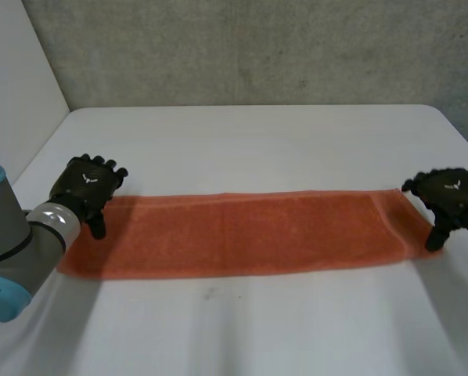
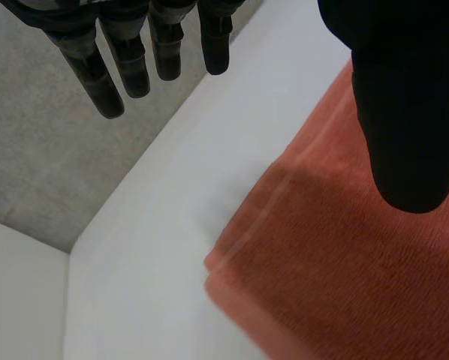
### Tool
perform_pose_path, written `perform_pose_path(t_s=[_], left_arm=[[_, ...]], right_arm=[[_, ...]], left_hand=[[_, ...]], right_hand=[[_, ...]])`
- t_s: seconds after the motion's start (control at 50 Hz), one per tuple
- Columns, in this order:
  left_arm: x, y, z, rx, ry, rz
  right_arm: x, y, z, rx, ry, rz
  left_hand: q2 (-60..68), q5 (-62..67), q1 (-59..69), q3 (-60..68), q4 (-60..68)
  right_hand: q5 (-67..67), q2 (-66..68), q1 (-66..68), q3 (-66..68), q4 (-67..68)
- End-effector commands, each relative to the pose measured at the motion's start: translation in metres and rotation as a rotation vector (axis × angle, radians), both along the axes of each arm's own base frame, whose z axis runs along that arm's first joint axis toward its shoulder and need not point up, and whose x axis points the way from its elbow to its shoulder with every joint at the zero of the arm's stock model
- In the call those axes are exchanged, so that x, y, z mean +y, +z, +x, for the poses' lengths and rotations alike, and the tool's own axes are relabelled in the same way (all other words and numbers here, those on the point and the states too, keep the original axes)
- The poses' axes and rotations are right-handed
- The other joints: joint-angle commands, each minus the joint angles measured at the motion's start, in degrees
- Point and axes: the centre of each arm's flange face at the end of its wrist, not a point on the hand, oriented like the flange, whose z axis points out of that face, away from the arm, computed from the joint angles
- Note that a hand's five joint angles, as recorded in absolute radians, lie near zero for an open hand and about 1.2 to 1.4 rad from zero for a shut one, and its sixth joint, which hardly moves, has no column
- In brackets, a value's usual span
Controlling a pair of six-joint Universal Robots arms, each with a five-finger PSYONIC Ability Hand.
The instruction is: Fold the laundry
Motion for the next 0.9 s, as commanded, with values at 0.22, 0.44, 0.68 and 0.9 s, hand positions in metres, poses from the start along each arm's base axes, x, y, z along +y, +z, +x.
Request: perform_pose_path(t_s=[0.22,0.44,0.68,0.9], left_arm=[[0.0,-0.001,0.0,0.063,0.007,0.018],[0.001,-0.003,0.0,0.061,0.007,0.027],[0.002,-0.003,0.001,0.059,0.008,0.028],[0.002,0.003,0.001,0.065,0.012,0.013]], right_arm=[[-0.005,-0.039,-0.012,-0.022,0.042,0.07],[-0.023,-0.05,-0.03,0.027,-0.026,0.072],[-0.067,-0.009,-0.114,0.308,-0.343,-0.113],[-0.046,0.055,0.003,0.213,-0.088,-0.311]], left_hand=[[0.83,-0.32,0.39,0.27,0.64],[0.83,-0.32,0.39,0.27,0.64],[1.0,-0.15,0.56,0.44,0.81],[1.33,0.19,0.9,0.78,1.14]], right_hand=[[26.22,26.28,29.01,26.17,26.21],[63.5,63.56,66.29,63.45,63.49],[63.5,63.56,66.29,63.45,63.49],[63.5,63.56,66.29,63.45,63.49]])
